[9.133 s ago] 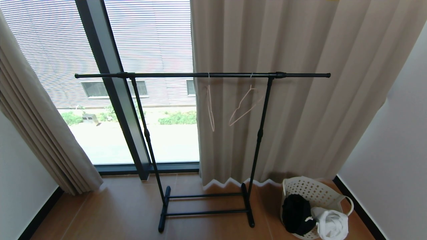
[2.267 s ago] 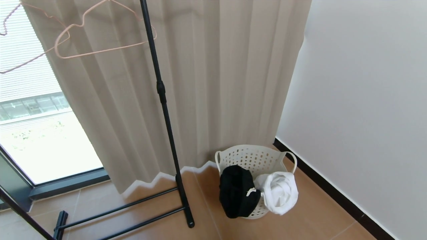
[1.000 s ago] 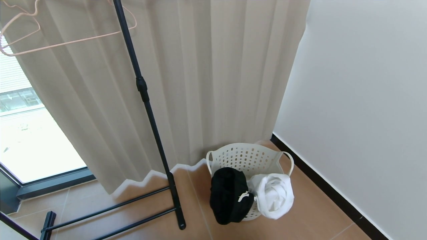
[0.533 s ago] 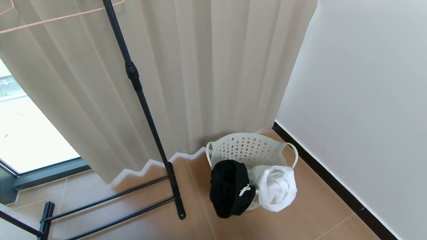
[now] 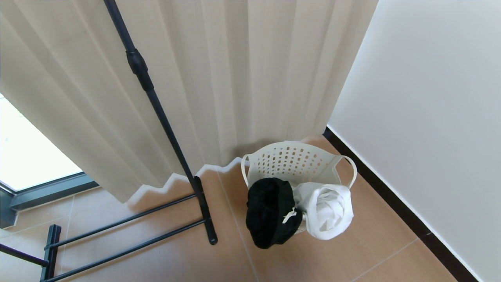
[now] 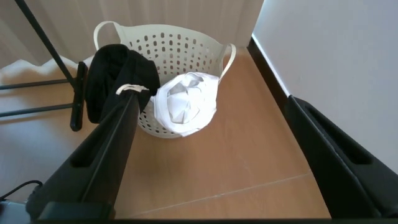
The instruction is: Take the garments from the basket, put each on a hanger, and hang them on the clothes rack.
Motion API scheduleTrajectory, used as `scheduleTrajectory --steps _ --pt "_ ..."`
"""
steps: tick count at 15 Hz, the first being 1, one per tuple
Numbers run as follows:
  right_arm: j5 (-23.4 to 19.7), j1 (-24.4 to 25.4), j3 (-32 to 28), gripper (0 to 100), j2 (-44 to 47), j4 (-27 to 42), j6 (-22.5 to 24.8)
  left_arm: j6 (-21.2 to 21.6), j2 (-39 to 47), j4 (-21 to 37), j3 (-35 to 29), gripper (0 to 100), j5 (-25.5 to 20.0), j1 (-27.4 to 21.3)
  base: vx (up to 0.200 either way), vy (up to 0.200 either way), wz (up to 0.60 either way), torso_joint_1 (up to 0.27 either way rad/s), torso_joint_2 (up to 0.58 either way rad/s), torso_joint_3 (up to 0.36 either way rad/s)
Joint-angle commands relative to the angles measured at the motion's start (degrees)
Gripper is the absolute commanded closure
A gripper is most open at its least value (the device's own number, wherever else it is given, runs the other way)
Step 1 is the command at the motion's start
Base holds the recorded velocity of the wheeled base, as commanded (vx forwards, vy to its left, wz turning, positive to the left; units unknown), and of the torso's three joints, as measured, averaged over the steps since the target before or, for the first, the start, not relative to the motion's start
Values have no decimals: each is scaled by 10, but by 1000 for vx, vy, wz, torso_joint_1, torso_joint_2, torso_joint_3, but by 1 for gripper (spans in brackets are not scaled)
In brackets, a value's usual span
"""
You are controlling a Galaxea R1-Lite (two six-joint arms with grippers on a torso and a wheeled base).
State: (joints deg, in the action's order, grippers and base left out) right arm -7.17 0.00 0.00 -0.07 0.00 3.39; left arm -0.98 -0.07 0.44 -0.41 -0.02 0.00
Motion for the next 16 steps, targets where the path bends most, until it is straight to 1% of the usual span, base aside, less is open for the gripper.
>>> scheduleTrajectory --steps 1,9,13,14,16 --pt "0 0 0 0 1 0 0 0 1 0 0 0 0 0 0 0 0 -2 -2 -203" --pt "0 0 0 0 1 0 0 -1 1 1 0 0 -1 -1 0 0 0 5 3 -199" --pt "-5 0 0 0 1 1 13 0 1 1 0 0 -1 -1 0 0 0 -6 6 -199" --pt "-8 0 0 0 1 4 19 0 1 1 0 0 -1 -1 0 0 0 -7 2 -198" --pt "-30 0 0 0 1 2 32 -1 1 1 0 0 -1 -1 0 0 0 2 0 -200"
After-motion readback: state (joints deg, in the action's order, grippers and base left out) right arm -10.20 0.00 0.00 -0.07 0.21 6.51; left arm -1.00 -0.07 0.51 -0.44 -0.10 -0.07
